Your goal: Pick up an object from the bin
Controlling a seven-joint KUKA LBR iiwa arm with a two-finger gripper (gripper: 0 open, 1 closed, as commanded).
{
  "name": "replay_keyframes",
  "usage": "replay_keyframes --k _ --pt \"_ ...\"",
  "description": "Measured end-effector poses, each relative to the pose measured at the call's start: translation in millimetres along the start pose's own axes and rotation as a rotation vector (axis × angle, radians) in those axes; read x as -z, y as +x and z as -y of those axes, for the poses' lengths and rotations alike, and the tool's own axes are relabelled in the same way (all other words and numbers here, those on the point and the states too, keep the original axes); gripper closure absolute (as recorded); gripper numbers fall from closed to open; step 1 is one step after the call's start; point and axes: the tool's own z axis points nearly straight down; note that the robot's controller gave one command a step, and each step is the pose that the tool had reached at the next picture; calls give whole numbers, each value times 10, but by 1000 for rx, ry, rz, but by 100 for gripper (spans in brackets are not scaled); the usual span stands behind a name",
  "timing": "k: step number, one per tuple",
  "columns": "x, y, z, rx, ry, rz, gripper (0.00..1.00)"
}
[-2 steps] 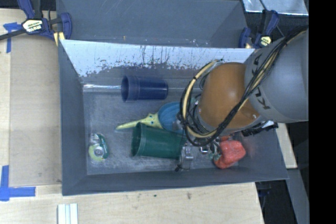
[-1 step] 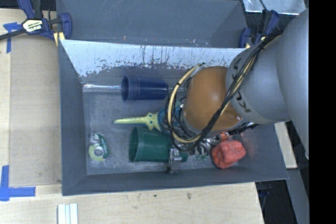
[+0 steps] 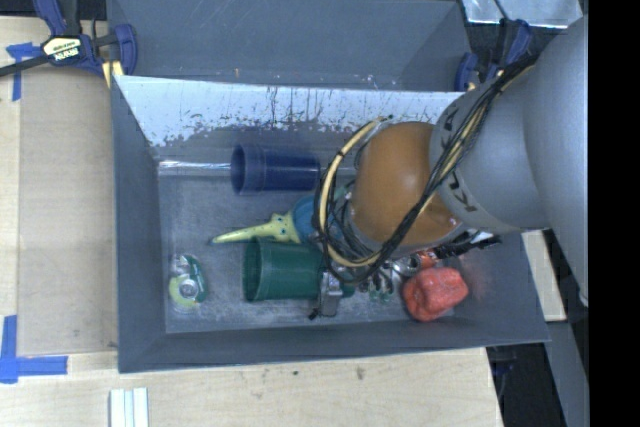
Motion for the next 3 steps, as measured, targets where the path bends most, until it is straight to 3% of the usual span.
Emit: replay_keyframes --k 3 --pt "129 -4 3 0 0 3 100"
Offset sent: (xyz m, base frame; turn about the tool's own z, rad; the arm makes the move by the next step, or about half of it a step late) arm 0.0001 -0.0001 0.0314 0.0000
